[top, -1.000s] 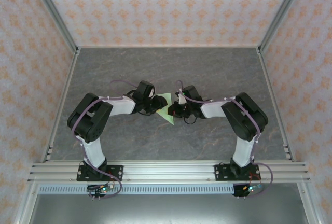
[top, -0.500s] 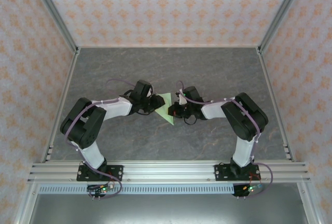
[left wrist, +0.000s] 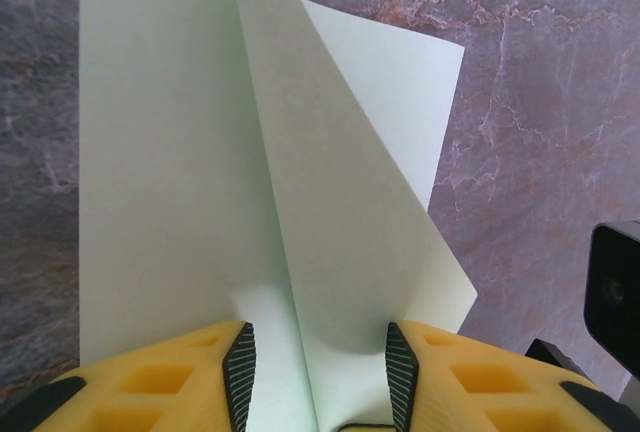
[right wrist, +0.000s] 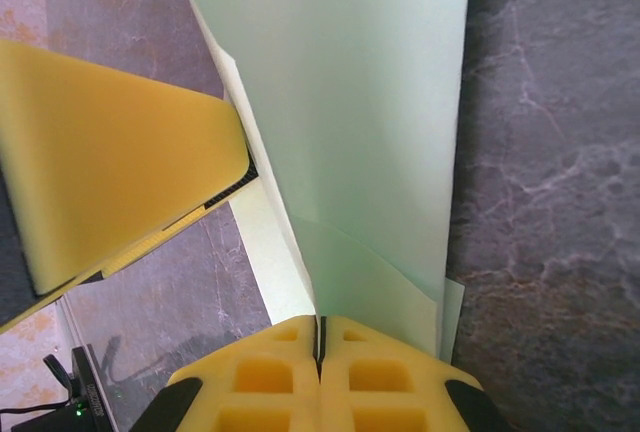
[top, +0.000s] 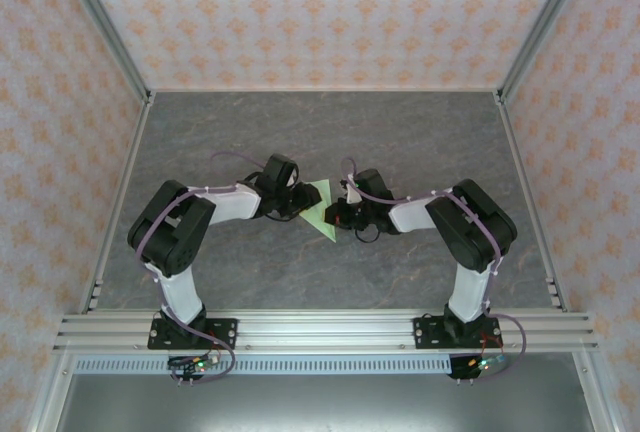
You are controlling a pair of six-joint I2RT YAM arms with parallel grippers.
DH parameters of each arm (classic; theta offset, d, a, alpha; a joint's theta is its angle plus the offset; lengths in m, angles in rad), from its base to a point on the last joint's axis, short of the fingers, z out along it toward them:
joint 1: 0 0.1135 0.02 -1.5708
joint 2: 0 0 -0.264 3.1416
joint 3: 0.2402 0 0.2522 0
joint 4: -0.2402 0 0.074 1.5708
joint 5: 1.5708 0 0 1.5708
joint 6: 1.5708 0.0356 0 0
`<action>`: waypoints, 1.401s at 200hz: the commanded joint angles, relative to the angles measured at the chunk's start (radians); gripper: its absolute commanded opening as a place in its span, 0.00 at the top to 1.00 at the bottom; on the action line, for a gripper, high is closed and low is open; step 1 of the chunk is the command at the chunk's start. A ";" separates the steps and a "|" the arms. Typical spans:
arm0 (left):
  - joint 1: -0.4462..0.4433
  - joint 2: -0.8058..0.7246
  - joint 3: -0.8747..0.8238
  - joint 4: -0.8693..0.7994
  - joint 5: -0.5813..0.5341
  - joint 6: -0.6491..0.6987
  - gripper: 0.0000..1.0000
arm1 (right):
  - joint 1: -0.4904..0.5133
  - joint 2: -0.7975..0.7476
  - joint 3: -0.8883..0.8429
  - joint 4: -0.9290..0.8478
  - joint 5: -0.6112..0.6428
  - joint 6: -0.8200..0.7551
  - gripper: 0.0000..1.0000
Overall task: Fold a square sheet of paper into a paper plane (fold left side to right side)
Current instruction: Fourth fold the wing at the center of the table.
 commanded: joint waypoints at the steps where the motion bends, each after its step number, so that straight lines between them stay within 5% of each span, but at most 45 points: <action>1: -0.004 0.021 0.032 -0.003 -0.003 0.004 0.55 | -0.007 0.019 -0.016 0.053 -0.009 0.016 0.97; 181: -0.005 0.055 0.030 -0.043 -0.021 0.012 0.54 | -0.011 0.011 -0.010 0.072 -0.031 0.039 0.88; 280: -0.005 0.052 0.034 -0.055 -0.027 0.022 0.54 | -0.015 -0.046 -0.022 0.074 -0.023 0.041 0.74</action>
